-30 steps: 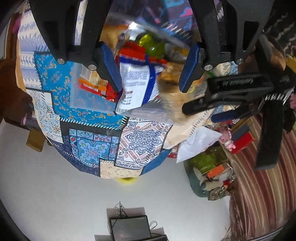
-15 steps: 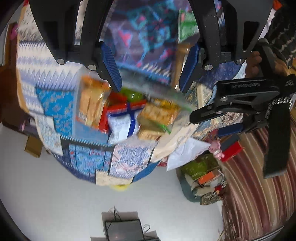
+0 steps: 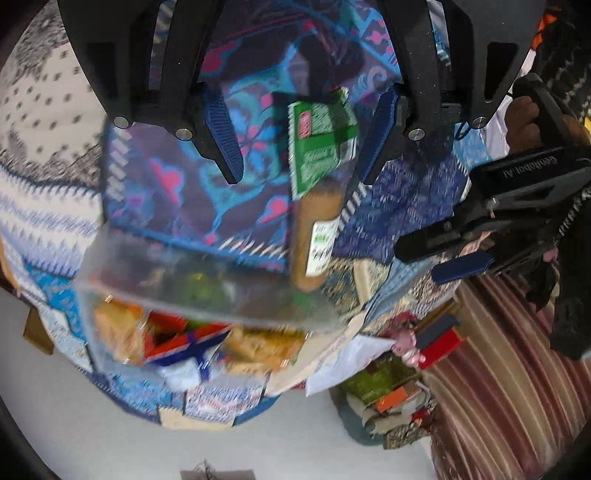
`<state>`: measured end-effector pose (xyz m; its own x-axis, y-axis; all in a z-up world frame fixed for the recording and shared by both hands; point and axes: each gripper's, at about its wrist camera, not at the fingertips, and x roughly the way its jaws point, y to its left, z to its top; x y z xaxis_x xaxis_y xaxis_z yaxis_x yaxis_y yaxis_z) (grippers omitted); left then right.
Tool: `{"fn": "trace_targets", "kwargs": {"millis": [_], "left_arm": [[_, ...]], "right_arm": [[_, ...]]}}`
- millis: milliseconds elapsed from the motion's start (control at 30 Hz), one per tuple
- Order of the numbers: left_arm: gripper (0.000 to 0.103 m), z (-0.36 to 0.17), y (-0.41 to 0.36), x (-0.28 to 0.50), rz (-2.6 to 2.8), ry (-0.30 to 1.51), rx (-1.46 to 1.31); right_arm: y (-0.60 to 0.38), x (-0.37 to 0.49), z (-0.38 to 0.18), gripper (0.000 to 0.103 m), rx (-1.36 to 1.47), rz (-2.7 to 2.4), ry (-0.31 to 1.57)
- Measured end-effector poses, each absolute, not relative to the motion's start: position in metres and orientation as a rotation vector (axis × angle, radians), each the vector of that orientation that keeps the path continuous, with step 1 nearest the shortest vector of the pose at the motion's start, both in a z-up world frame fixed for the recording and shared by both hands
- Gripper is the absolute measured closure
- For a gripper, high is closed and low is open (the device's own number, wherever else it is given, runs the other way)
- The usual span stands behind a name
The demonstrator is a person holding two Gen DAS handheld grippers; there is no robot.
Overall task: Organize snacks
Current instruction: 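Grasp the cylindrical biscuit roll with the left tool while the right tool grasps the green packet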
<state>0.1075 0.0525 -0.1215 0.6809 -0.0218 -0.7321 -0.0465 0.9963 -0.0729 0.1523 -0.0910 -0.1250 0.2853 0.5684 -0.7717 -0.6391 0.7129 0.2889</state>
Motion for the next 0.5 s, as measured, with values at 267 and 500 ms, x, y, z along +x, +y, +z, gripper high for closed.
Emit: {"fn": "trace_targets", "kwargs": {"millis": [267,500], "left_arm": [[0.037,-0.131,0.048,0.111,0.009,0.85,-0.102],[0.028,-0.136,0.041,0.135,0.012,0.872,-0.114]], "right_arm": [[-0.079,0.145,-0.145,0.068,-0.085,0.878,1.06],[-0.094,0.143,-0.133,0.069,-0.089,0.856,0.993]]}}
